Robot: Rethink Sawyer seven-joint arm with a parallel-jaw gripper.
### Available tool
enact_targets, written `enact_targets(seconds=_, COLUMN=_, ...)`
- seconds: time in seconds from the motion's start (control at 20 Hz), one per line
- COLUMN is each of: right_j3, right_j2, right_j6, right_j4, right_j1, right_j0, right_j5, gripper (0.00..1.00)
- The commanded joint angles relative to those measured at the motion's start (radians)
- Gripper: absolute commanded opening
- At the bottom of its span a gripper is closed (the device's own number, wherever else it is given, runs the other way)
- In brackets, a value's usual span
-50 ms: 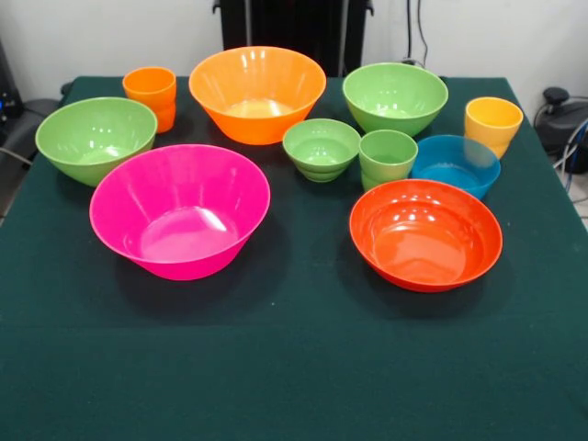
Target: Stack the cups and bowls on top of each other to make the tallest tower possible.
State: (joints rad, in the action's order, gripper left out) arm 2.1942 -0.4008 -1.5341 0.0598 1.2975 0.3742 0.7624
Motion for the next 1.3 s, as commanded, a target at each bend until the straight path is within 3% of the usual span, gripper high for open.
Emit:
enact_targets(seconds=0.05, right_j3=0.01, right_j2=-0.081, right_j6=0.159, right_j4=0.142, right_j1=-0.16, right_j0=0.035, right_j5=-0.013, gripper=1.0)
enact_targets(seconds=0.7, right_j3=-0.068, right_j2=-0.059, right_j6=0.065, right_j4=0.348, right_j1=-0.402, right_j0=0.061, right_j5=-0.154, gripper=1.0)
enact_targets(seconds=1.3, right_j3=-0.178, right_j2=-0.012, right_j6=0.0, right_j4=0.487, right_j1=-0.599, right_j0=0.055, right_j5=-0.203, gripper=1.0)
